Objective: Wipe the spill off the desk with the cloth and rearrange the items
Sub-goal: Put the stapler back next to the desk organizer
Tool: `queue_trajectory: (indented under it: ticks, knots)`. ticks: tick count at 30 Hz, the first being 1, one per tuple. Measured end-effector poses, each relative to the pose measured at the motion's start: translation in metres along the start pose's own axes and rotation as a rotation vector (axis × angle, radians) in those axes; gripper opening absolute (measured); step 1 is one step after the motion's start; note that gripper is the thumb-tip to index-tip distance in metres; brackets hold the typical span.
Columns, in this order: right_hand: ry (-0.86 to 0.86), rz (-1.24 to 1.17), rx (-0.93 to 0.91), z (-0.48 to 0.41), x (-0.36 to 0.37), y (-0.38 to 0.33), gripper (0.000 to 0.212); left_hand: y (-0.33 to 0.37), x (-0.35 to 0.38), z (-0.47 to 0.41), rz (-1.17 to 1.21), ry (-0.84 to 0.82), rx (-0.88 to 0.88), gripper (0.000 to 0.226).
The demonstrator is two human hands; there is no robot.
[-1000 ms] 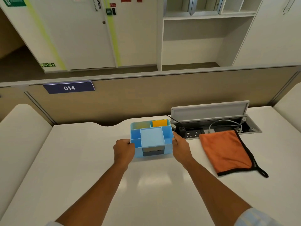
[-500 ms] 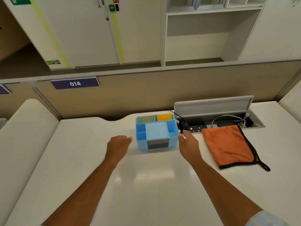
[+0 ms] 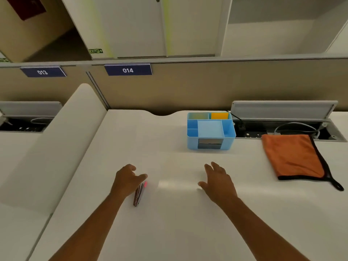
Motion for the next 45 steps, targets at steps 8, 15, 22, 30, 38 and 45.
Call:
queue_trajectory:
  ticks: [8,15,22,30,38,45]
  knots:
    - [-0.076,0.069,-0.01,0.023,0.028,-0.019,0.068,-0.035,0.002,0.037,-0.162,0.095,-0.025,0.056]
    - [-0.097,0.093,-0.017,0.025,0.032,-0.024,0.06,-0.035,0.006,0.051,-0.201,0.164,-0.006,0.053]
    - [-0.103,0.088,-0.013,0.03,0.04,-0.022,0.059,-0.016,0.003,0.047,-0.158,0.197,-0.017,0.03]
    - [-0.09,0.072,-0.04,0.03,0.044,-0.028,0.06,0.065,-0.01,-0.001,-0.04,0.209,0.019,0.023]
    - [-0.09,0.084,-0.044,0.03,0.043,-0.027,0.057,0.145,0.004,-0.061,-0.035,0.178,0.004,0.038]
    - [-0.054,0.145,-0.054,0.027,0.036,-0.026,0.055,0.165,0.023,-0.086,-0.097,0.155,-0.014,0.043]
Point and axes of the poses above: each hand's wrist, its own z-axis away from the middle knuckle, its own x-axis out of the palm, y = z × x, the point moved 10 cm from there along -z, towards the middle knuckle, and after that the axes turned 10 degrees about -z, right-handed, at the moved point
